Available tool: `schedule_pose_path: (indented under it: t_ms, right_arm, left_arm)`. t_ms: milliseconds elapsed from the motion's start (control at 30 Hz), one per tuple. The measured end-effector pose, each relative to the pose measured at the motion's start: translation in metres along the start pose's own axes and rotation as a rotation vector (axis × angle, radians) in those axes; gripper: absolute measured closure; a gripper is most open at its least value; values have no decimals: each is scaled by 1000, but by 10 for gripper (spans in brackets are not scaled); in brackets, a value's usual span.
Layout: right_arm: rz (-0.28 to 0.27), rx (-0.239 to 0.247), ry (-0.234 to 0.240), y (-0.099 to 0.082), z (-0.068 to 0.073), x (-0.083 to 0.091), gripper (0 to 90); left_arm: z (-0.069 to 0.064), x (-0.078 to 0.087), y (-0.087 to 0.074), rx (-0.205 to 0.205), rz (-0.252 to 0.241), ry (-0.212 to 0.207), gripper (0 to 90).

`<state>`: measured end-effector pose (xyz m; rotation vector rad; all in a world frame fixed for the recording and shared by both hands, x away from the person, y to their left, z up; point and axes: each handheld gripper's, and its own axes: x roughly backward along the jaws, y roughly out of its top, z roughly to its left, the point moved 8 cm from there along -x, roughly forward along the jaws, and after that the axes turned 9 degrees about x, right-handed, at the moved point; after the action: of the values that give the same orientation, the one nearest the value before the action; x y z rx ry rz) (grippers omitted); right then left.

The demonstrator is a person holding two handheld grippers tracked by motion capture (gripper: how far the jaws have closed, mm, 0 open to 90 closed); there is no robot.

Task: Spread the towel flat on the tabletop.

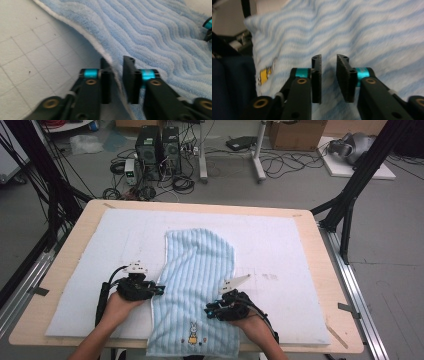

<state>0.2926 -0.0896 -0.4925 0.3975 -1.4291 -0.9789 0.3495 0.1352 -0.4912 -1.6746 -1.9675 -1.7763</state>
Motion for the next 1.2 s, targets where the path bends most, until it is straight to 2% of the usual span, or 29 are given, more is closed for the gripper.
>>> schedule_pose_path:
  t_ms: [67, 100, 133, 200, 233, 333, 400, 533, 633, 667, 767, 833, 933, 1000, 1067, 1100, 1200]
  right_arm:
    - [-73, -23, -36, 8, -11, 6, 636]
    - [-104, -40, -72, 11, -19, 10, 605]
    - [-131, -57, -123, 13, -28, 15, 566]
    - [-155, -79, -232, 14, -49, 23, 517]
    - [-153, -89, -285, 13, -58, 27, 489]
    - [-145, -95, -370, 11, -80, 34, 487]
    - [-133, -106, -397, 11, -89, 34, 495]
    - [-75, -134, -425, 10, -105, 22, 509]
    - [-21, -151, -415, 7, -111, 8, 621]
    - [-19, -140, -428, 7, -112, 7, 683]
    - [-6, -127, -384, 8, -105, 5, 843]
    - [-1, -95, -325, 9, -96, 4, 855]
    - [-25, -40, -244, 14, -76, 3, 856]
    - [-9, -6, -188, 15, -64, 1, 852]
    - [7, 7, -131, 14, -55, -5, 850]
    - [15, 4, -82, 13, -49, -9, 844]
    - [20, 3, -74, 14, -47, -9, 771]
  left_arm:
    - [4, 1, 9, 30, -53, 5, 584]
    - [8, 1, 14, 42, -81, 6, 550]
    - [11, 2, 19, 57, -116, 6, 524]
    - [18, 1, 29, 44, -169, 33, 476]
    - [20, 1, 33, 33, -189, 44, 447]
    - [26, -3, 42, 16, -232, 65, 432]
    - [29, -5, 43, 35, -245, 59, 431]
    - [33, -8, 39, 32, -218, 67, 429]
    - [33, -8, 39, 37, -220, 65, 429]
    - [33, -8, 39, 39, -221, 64, 429]
    - [33, -9, 39, 37, -214, 62, 430]
    - [33, -9, 38, 38, -210, 59, 432]
    - [33, -6, 39, 46, -222, 57, 436]
    - [34, -4, 40, 48, -230, 59, 437]
    - [34, -4, 40, 48, -228, 58, 437]
    - [34, -4, 40, 47, -226, 58, 437]
    - [32, -5, 40, 42, -224, 57, 437]
